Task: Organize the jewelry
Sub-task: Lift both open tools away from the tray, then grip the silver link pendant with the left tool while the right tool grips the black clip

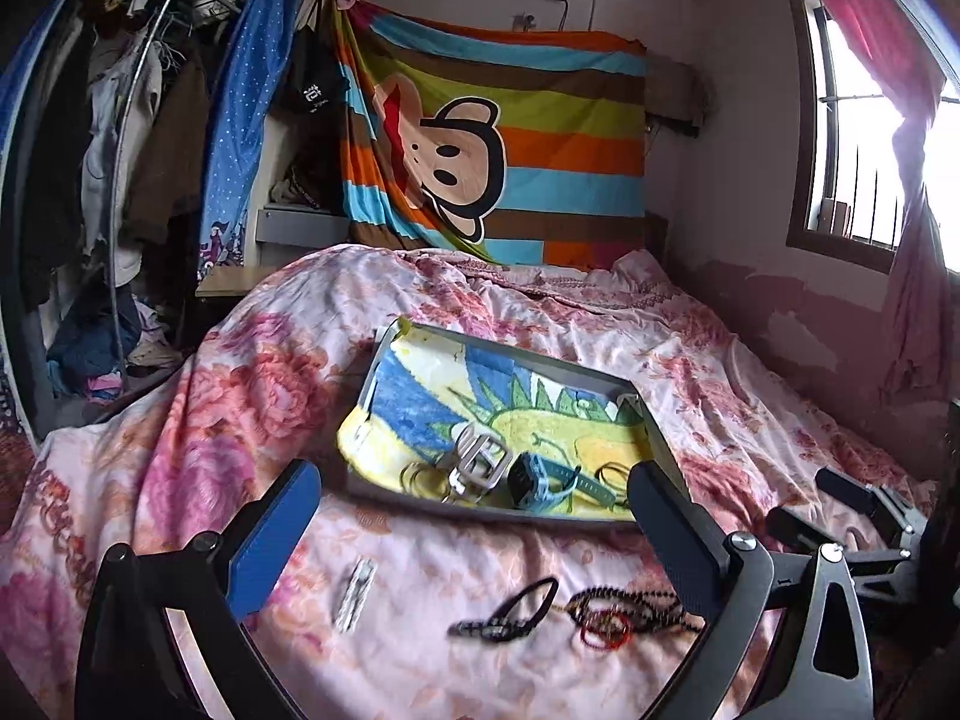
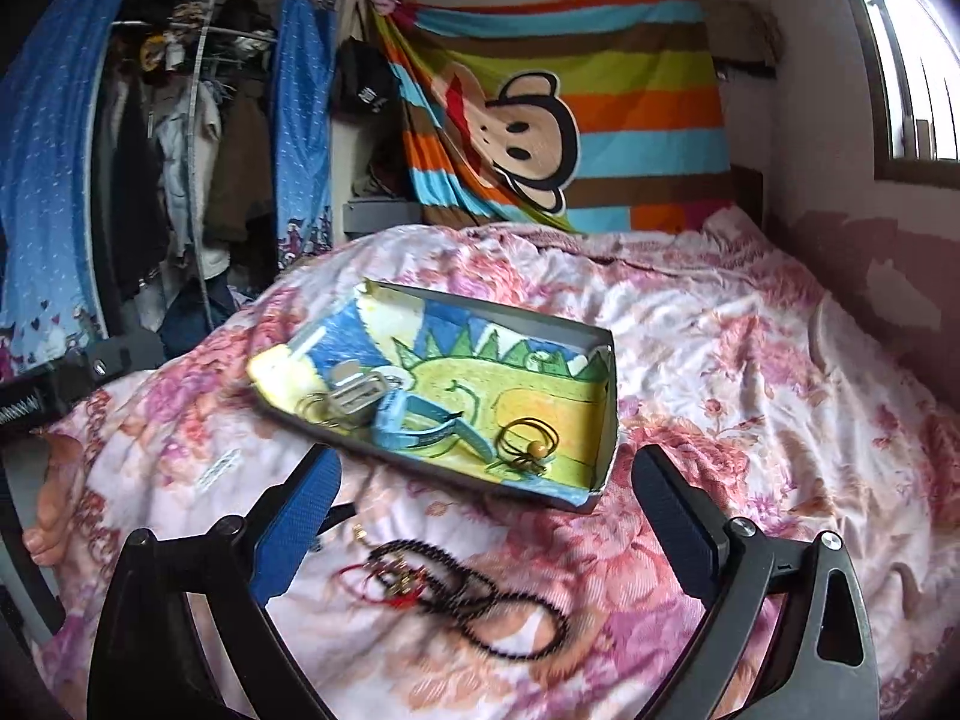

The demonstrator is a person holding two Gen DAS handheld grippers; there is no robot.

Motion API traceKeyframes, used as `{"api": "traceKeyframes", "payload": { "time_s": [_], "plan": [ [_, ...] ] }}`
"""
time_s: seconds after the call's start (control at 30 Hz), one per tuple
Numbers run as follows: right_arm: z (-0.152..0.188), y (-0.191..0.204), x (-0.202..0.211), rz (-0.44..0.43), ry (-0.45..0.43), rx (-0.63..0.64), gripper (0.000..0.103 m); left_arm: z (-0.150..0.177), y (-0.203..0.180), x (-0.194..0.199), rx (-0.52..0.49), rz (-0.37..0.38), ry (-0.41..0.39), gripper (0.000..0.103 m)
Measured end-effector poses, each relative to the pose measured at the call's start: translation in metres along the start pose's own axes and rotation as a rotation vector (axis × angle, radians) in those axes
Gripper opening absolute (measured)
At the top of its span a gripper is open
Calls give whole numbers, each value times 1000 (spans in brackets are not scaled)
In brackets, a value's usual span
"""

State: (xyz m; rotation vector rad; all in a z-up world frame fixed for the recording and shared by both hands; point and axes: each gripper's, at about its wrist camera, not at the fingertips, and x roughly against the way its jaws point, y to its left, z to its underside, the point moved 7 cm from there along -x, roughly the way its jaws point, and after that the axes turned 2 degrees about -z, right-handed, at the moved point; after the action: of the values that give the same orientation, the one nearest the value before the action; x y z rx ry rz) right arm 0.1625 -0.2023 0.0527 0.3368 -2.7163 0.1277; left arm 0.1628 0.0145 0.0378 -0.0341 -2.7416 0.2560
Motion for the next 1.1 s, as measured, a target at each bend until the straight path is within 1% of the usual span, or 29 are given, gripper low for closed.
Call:
{"api": "traceKeyframes", "payload": {
  "time_s": [0.17, 0.23, 0.37, 0.47, 0.7, 0.87, 0.97, 1.1],
  "plan": [
    [7, 14, 36, -2, -42, 2, 95, 18, 16, 22, -17, 2, 15, 103],
    [13, 15, 47, 7, -49, -15, 95, 25, 23, 25, -20, 5, 37, 103],
    [31, 16, 61, 14, -33, -44, 95, 43, 36, 29, -37, 5, 101, 103],
    [50, 18, 64, 16, 3, -54, 95, 59, 45, 29, -56, 6, 147, 103],
    [86, 29, 43, -20, 114, -48, 95, 84, 60, 24, -53, -4, 239, 103],
    [107, 35, 24, -57, 196, -61, 95, 91, 61, 11, -78, -30, 287, 103],
    [113, 36, 17, -69, 220, -73, 95, 94, 61, 1, -88, -48, 316, 103],
    [117, 34, 11, -95, 248, -101, 95, 100, 61, -7, -92, -52, 353, 103]
  ]
}}
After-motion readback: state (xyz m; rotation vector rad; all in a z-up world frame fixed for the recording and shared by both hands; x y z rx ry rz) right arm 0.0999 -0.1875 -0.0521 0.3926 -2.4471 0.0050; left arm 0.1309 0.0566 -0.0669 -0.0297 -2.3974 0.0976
